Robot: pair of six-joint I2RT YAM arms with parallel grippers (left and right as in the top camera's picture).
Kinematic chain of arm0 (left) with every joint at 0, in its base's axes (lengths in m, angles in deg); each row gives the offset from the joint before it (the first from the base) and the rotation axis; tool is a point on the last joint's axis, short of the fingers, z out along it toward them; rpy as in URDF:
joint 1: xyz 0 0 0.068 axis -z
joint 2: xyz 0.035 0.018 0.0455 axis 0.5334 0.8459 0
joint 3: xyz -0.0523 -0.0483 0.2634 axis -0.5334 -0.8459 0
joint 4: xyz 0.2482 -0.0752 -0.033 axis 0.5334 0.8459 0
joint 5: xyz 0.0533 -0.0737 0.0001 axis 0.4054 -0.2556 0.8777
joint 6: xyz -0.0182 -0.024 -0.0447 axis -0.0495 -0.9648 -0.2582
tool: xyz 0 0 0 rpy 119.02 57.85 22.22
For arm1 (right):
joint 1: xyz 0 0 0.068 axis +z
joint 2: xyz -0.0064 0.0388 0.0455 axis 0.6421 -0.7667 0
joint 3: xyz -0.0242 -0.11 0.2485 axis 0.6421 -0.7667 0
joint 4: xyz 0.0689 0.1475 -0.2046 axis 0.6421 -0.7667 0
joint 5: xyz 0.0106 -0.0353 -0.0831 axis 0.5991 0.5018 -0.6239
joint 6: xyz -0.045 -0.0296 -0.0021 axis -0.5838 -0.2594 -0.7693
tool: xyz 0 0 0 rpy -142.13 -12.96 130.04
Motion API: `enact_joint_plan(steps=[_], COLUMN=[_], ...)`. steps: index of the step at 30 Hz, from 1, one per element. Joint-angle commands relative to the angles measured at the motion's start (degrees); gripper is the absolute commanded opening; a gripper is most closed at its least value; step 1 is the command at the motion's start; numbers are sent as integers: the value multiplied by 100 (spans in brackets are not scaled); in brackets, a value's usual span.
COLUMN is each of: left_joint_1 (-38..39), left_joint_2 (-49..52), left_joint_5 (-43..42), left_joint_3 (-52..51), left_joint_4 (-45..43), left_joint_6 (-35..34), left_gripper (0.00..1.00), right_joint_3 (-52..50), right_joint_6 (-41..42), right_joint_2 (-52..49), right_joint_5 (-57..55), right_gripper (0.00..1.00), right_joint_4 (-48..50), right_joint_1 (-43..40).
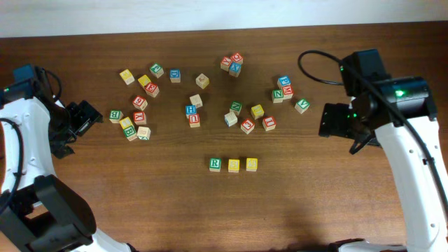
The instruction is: Spell out RSS
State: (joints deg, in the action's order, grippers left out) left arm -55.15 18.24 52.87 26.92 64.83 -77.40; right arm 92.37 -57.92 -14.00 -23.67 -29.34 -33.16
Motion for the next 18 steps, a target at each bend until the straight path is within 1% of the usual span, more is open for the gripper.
enact_joint_plan(steps=[1, 6, 9, 11, 13, 14, 15, 16, 18], left_joint_1=[-13, -13, -13, -13, -13, -13, -11, 35, 195], left_joint_2=[-116, -116, -116, -116, -116, -116, -114, -105, -105], left_joint_5=[-22, -22, -197, -236, -682, -1117, -1375, -1906, -2457], left_joint_3=[79, 79, 79, 79, 79, 79, 79, 72, 68], left_joint_4=[-13, -13, -35, -216, -55, 199, 245, 264, 350], left_joint_6=[-92, -92, -227, -249, -240, -236, -149, 348, 1130], left_gripper=[99, 99, 99, 99, 99, 99, 99, 98, 94], right_joint_3=[-20, -81, -232, -448, -616, -758, -824, -942, -1185], right_joint_6=[-15, -17, -17, -17, -17, -17, -17, -20, -20], right_joint_2=[-13, -13, -24, -76, -92, -114, -122, -138, -142], right_joint_5=[52, 249, 260, 260, 262, 295, 339, 446, 721], right_gripper=[99, 98, 98, 98, 98, 98, 98, 98, 99], right_joint_4=[63, 81, 151, 157, 179, 216, 249, 345, 612], right_joint_1=[-11, -11, -11, -7, -7, -7, -7, -7, -7])
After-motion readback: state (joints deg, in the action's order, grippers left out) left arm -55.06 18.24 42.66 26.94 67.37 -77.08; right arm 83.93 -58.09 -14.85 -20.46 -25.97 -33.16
